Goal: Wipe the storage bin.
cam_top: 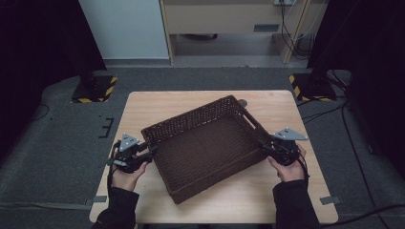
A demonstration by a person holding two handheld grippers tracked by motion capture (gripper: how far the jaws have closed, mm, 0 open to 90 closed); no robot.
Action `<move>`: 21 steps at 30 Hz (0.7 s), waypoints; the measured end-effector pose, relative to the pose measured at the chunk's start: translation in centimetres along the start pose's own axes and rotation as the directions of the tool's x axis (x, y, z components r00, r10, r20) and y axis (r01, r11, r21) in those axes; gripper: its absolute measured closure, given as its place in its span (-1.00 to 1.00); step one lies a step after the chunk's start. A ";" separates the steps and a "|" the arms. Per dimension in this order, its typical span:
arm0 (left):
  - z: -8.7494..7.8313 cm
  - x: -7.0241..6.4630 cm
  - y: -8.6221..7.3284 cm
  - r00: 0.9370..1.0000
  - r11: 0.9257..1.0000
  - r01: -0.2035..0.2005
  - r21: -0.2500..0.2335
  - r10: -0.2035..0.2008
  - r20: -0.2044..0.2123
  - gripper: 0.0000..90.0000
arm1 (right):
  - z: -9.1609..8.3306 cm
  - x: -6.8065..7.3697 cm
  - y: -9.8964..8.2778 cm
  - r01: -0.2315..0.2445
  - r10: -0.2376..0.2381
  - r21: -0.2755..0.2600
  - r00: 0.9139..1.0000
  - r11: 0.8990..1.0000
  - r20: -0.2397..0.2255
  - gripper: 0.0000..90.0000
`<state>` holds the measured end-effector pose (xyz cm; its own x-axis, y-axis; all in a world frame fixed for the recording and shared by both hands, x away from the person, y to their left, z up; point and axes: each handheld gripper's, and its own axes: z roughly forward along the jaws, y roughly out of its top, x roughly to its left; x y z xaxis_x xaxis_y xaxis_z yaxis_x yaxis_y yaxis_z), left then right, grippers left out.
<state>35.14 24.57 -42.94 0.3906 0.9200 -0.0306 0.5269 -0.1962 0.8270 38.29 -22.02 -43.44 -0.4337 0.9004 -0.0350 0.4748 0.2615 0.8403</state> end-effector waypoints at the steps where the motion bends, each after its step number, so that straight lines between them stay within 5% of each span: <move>1: 0.1 0.0 0.0 1.000 1.000 -0.001 0.000 0.001 -0.002 0.18 | -0.1 0.0 0.0 0.000 0.000 0.003 1.000 1.000 -0.002 0.23; 3: 0.3 0.5 -0.1 1.000 1.000 0.012 0.007 -0.012 -0.001 0.23 | -0.1 0.1 0.0 -0.022 0.023 0.014 0.998 1.000 -0.052 0.25; 6: 0.6 1.2 -0.2 0.999 0.999 0.036 0.000 -0.036 0.017 0.20 | 0.0 0.3 0.2 -0.011 0.013 0.034 0.998 0.999 -0.059 0.27; 14: 1.0 1.4 0.1 0.999 0.999 0.032 -0.002 -0.032 0.000 0.22 | -0.6 -1.1 0.0 -0.020 0.022 -0.046 0.999 0.999 0.045 0.12; 21: 0.1 0.4 -0.4 0.999 1.000 0.023 0.001 -0.023 0.029 0.17 | -0.1 -1.3 -0.5 -0.032 0.032 0.016 1.000 0.999 0.002 0.39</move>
<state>35.22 24.98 -43.34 0.4000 0.9141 -0.0663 0.5363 -0.1748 0.8257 38.54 -23.31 -43.75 -0.4171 0.9088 -0.0095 0.5002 0.2383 0.8325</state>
